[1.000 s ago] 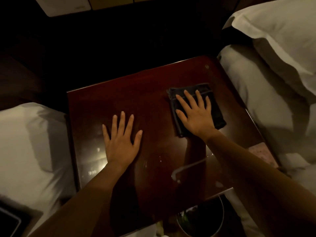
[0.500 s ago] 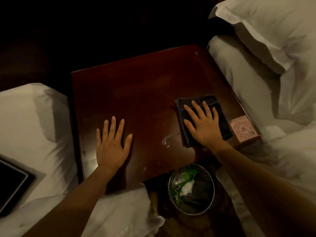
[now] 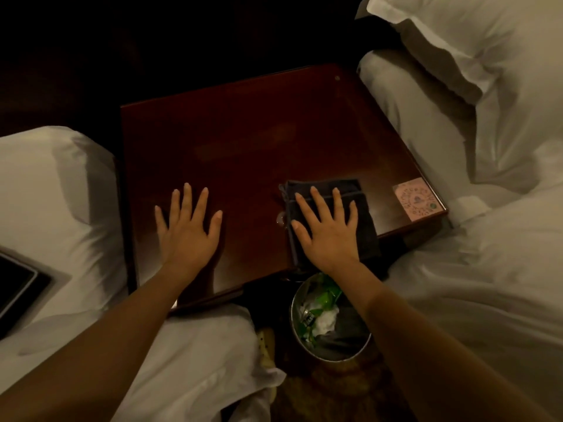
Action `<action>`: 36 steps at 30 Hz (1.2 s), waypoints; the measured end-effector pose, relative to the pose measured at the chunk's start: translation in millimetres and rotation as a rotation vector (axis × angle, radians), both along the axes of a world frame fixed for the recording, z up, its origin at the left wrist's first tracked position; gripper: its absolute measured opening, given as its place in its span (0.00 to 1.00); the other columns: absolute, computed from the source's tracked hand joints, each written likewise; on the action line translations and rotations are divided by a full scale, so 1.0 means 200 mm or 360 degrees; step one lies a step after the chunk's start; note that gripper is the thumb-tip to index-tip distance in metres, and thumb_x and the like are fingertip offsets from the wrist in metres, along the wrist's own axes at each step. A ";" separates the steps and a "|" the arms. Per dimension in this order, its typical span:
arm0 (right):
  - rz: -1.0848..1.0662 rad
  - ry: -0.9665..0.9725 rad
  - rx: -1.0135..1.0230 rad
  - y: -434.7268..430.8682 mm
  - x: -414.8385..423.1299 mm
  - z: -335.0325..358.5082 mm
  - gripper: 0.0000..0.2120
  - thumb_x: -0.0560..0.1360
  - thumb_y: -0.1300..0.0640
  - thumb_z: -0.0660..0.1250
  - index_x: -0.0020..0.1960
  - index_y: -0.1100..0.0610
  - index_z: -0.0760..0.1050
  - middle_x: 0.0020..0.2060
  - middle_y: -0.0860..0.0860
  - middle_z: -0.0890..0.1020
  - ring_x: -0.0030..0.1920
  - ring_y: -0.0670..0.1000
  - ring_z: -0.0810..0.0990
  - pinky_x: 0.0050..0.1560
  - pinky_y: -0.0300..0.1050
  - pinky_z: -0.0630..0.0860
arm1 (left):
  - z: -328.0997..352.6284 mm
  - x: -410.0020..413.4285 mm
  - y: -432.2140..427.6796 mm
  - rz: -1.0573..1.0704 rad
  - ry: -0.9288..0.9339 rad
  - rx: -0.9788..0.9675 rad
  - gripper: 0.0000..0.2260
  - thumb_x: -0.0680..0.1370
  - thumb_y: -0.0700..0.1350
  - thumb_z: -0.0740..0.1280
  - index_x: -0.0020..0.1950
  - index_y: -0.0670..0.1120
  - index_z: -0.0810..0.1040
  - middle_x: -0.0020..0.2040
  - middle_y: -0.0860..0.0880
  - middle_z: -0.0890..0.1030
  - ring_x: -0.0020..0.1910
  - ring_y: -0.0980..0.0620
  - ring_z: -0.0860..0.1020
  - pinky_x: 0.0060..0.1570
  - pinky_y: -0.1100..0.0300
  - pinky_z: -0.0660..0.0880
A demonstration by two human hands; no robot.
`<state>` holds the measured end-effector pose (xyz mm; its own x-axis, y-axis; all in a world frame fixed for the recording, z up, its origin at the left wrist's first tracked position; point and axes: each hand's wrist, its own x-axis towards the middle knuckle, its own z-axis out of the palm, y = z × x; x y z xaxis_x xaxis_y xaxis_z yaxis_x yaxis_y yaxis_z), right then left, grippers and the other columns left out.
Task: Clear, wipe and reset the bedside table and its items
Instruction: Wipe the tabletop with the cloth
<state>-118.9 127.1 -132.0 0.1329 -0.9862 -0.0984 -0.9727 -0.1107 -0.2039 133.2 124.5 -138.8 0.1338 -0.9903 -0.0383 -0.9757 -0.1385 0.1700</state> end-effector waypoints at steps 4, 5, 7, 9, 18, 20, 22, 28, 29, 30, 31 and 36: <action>0.0034 0.0023 0.0039 0.00 0.09 -0.01 0.30 0.74 0.32 0.38 0.73 0.38 0.37 0.77 0.46 0.44 0.76 0.59 0.37 0.72 0.65 0.36 | -0.02 0.01 -0.02 -0.0004 -0.0008 0.0003 0.27 0.78 0.63 0.45 0.76 0.55 0.49 0.79 0.47 0.49 0.78 0.48 0.44 0.73 0.42 0.39; 0.0052 0.0025 0.0039 -0.01 0.12 -0.01 0.31 0.73 0.31 0.38 0.73 0.38 0.37 0.77 0.46 0.44 0.76 0.60 0.37 0.72 0.65 0.35 | -0.02 0.01 -0.02 -0.0007 -0.0013 0.0002 0.28 0.78 0.63 0.44 0.76 0.55 0.49 0.79 0.48 0.49 0.78 0.48 0.44 0.73 0.42 0.39; 0.0073 0.0021 0.0028 -0.03 0.17 -0.02 0.32 0.72 0.30 0.38 0.73 0.38 0.37 0.77 0.46 0.44 0.76 0.61 0.37 0.71 0.66 0.35 | -0.02 0.02 -0.03 -0.0006 -0.0019 -0.0006 0.28 0.78 0.63 0.44 0.76 0.55 0.49 0.79 0.48 0.49 0.78 0.48 0.44 0.73 0.42 0.39; 0.0068 0.0031 0.0011 -0.05 0.23 -0.03 0.33 0.73 0.30 0.39 0.74 0.39 0.38 0.77 0.47 0.45 0.76 0.61 0.37 0.71 0.67 0.35 | -0.03 0.02 -0.03 0.0002 -0.0016 -0.0017 0.28 0.77 0.64 0.44 0.76 0.55 0.49 0.79 0.48 0.49 0.78 0.48 0.45 0.73 0.41 0.40; 0.0018 0.0039 -0.0006 -0.32 0.42 -0.03 0.31 0.74 0.32 0.41 0.74 0.40 0.39 0.78 0.48 0.45 0.76 0.62 0.37 0.71 0.68 0.36 | -0.02 0.07 -0.21 0.0069 0.0066 0.0011 0.28 0.77 0.64 0.44 0.76 0.56 0.48 0.79 0.50 0.47 0.78 0.50 0.42 0.72 0.40 0.38; 0.0016 0.0058 -0.0022 -0.38 0.45 -0.02 0.31 0.74 0.32 0.40 0.74 0.40 0.39 0.78 0.48 0.45 0.76 0.62 0.37 0.71 0.68 0.36 | -0.01 0.06 -0.24 0.0071 0.0056 -0.0002 0.28 0.77 0.65 0.44 0.76 0.57 0.48 0.79 0.50 0.47 0.78 0.50 0.42 0.71 0.39 0.38; 0.0021 0.0064 -0.0031 -0.47 0.49 -0.02 0.31 0.74 0.32 0.40 0.74 0.40 0.39 0.78 0.48 0.45 0.76 0.62 0.38 0.71 0.68 0.37 | -0.02 0.07 -0.29 0.0063 0.0051 -0.0007 0.28 0.77 0.64 0.44 0.76 0.57 0.48 0.79 0.50 0.47 0.78 0.50 0.42 0.71 0.37 0.38; 0.0037 0.0064 -0.0025 -0.78 0.60 -0.02 0.31 0.74 0.32 0.42 0.74 0.40 0.40 0.78 0.48 0.46 0.76 0.62 0.38 0.71 0.68 0.37 | 0.00 0.15 -0.50 0.0044 0.0056 0.0030 0.28 0.78 0.64 0.45 0.76 0.58 0.47 0.79 0.51 0.46 0.77 0.51 0.42 0.70 0.38 0.35; 0.0041 0.0068 -0.0024 -0.82 0.62 -0.02 0.31 0.74 0.32 0.42 0.74 0.40 0.40 0.78 0.48 0.46 0.76 0.62 0.38 0.71 0.68 0.37 | 0.00 0.17 -0.53 0.0035 0.0063 0.0034 0.28 0.78 0.64 0.45 0.76 0.57 0.47 0.79 0.51 0.46 0.77 0.51 0.42 0.71 0.39 0.35; 0.0049 0.0072 -0.0022 -0.86 0.63 -0.02 0.31 0.75 0.33 0.42 0.74 0.40 0.40 0.78 0.48 0.46 0.76 0.62 0.38 0.71 0.68 0.36 | 0.00 0.20 -0.57 0.0030 0.0070 0.0038 0.28 0.78 0.63 0.45 0.76 0.57 0.47 0.79 0.50 0.46 0.77 0.51 0.42 0.71 0.40 0.35; 0.0060 0.0077 -0.0018 -0.89 0.64 -0.02 0.31 0.75 0.33 0.42 0.74 0.40 0.40 0.78 0.48 0.46 0.76 0.62 0.38 0.71 0.68 0.36 | 0.01 0.22 -0.60 0.0033 0.0075 0.0045 0.28 0.78 0.63 0.45 0.76 0.56 0.47 0.79 0.50 0.46 0.77 0.51 0.42 0.71 0.40 0.35; 0.0091 0.0087 0.0014 -1.09 0.71 -0.02 0.31 0.75 0.33 0.41 0.74 0.40 0.39 0.78 0.48 0.45 0.76 0.62 0.37 0.71 0.68 0.37 | 0.04 0.33 -0.71 0.0011 0.0098 0.0071 0.27 0.78 0.63 0.47 0.76 0.57 0.48 0.79 0.50 0.47 0.78 0.51 0.43 0.72 0.40 0.36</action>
<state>22.8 -91.6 -135.4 0.1829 -0.9763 -0.1155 -0.9746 -0.1647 -0.1516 198.9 -17.6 -131.3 0.1366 -0.9865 -0.0908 -0.9626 -0.1538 0.2229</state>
